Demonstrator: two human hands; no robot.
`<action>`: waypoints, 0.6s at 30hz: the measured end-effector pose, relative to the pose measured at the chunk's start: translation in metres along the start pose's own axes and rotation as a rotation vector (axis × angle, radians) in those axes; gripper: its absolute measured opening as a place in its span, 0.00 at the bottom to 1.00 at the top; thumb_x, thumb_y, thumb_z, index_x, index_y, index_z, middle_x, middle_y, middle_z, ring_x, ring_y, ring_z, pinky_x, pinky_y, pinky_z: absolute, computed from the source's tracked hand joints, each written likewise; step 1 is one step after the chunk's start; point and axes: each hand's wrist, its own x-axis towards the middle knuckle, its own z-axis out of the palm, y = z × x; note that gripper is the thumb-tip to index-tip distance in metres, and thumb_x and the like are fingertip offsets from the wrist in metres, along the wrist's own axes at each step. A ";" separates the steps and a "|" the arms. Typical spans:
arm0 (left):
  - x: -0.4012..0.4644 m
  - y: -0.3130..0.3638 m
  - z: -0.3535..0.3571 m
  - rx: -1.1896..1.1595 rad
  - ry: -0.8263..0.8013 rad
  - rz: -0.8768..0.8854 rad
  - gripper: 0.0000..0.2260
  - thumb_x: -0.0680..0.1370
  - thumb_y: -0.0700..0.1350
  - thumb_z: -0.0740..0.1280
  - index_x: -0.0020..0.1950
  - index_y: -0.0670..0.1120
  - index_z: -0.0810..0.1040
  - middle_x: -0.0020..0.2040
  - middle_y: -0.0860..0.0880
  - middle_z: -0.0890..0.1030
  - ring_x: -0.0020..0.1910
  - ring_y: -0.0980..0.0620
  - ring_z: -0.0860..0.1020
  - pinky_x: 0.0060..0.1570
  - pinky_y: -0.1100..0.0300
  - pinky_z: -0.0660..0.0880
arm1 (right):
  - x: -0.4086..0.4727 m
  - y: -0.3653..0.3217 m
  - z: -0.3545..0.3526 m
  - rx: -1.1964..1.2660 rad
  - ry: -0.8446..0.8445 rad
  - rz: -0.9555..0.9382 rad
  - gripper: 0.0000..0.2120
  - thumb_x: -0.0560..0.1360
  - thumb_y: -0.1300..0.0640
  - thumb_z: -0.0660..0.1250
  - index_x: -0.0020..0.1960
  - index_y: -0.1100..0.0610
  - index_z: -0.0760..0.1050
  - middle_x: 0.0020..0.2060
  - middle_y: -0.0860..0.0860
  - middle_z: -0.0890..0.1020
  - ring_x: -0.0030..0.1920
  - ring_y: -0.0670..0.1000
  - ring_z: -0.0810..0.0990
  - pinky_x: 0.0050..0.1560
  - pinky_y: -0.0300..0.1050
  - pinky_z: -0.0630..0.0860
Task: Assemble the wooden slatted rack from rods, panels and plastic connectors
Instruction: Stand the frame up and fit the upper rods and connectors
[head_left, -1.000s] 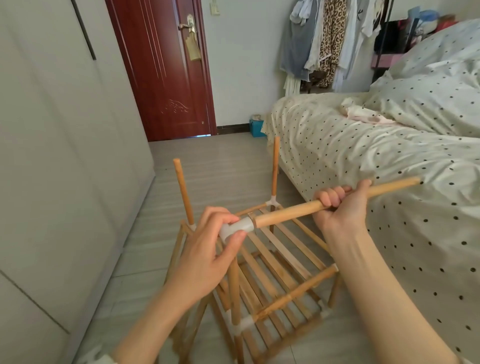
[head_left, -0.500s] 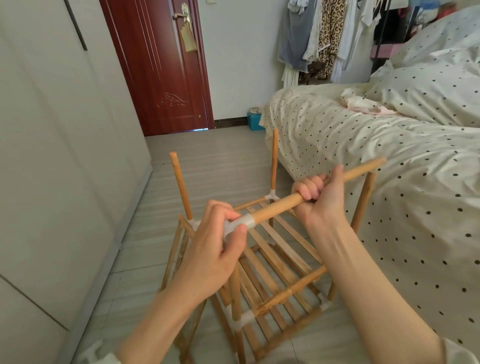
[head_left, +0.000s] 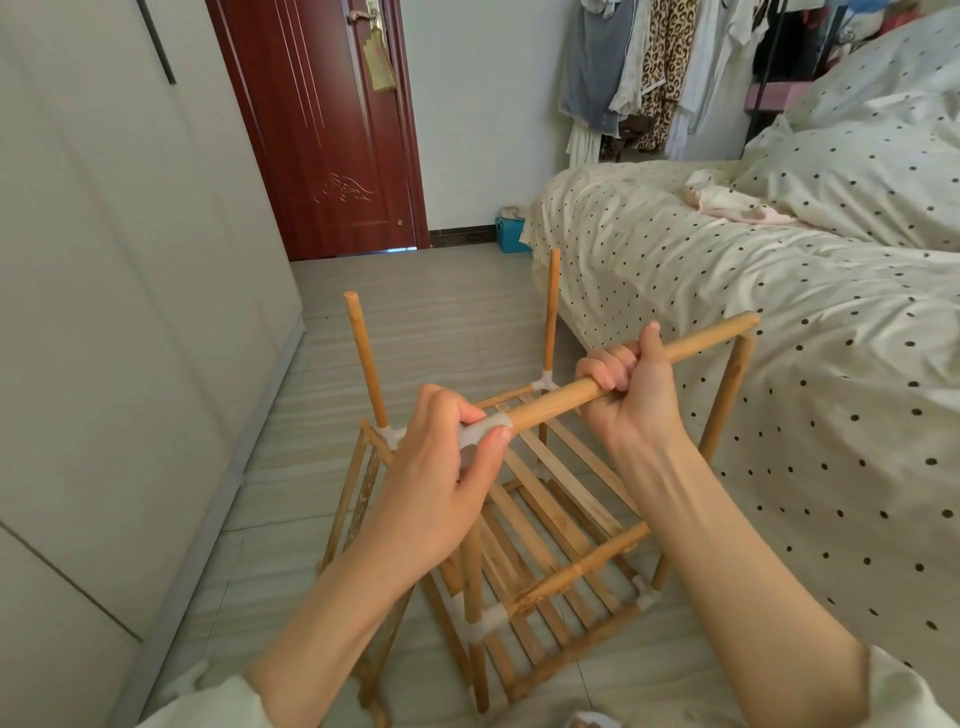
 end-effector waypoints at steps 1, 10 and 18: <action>0.000 0.001 0.001 0.014 -0.005 0.005 0.17 0.72 0.64 0.51 0.48 0.51 0.65 0.47 0.59 0.66 0.44 0.60 0.70 0.40 0.66 0.71 | -0.002 0.000 -0.001 -0.034 0.009 -0.014 0.20 0.79 0.47 0.59 0.32 0.54 0.63 0.21 0.46 0.60 0.20 0.44 0.59 0.20 0.35 0.62; -0.012 -0.013 -0.013 -0.188 -0.074 -0.134 0.23 0.74 0.66 0.54 0.67 0.58 0.63 0.62 0.64 0.66 0.60 0.65 0.68 0.50 0.76 0.67 | -0.054 0.034 -0.040 -1.114 0.084 -0.180 0.26 0.81 0.42 0.45 0.38 0.58 0.69 0.28 0.52 0.75 0.27 0.48 0.73 0.31 0.42 0.72; -0.014 -0.080 -0.011 -0.151 -0.017 -0.591 0.16 0.81 0.46 0.58 0.69 0.48 0.66 0.62 0.51 0.73 0.58 0.55 0.72 0.54 0.63 0.70 | -0.058 0.043 -0.058 -1.676 -0.069 -0.045 0.09 0.80 0.56 0.55 0.46 0.57 0.73 0.33 0.51 0.80 0.34 0.49 0.76 0.43 0.46 0.76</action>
